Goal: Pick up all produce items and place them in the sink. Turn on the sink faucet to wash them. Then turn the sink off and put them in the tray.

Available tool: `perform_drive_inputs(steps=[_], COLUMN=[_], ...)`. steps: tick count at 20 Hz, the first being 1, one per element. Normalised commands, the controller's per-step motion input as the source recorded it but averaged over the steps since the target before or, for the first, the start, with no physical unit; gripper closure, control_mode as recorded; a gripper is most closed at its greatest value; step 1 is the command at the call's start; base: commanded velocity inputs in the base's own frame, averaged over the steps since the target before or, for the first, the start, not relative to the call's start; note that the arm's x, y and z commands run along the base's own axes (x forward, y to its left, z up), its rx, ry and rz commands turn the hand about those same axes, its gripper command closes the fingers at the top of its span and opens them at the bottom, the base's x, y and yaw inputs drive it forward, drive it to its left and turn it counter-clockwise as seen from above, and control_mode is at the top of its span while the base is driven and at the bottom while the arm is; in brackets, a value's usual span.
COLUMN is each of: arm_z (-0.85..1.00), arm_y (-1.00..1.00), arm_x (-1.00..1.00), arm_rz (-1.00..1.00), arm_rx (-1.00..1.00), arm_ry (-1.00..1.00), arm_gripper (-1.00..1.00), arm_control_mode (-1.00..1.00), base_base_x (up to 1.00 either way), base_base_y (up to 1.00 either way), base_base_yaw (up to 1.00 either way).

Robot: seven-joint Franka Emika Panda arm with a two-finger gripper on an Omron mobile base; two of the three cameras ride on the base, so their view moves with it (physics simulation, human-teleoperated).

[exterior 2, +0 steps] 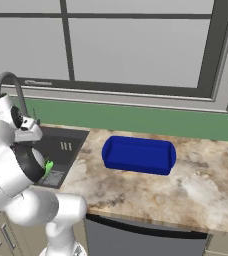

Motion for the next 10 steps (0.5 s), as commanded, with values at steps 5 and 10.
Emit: perform_drive_inputs(steps=[5,10], arm_z=[0.4,0.08], arm_y=[0.0,0.0], arm_x=[-0.02,0.0], arm_rz=[0.19,0.14], arm_rx=[0.0,0.06], arm_ry=[-0.21,-0.13], arm_gripper=[-1.0,-1.0], arm_control_mode=[-1.0,-1.0], base_base_x=[0.0,0.0], base_base_y=[0.0,0.0], base_base_yaw=[0.0,0.0])
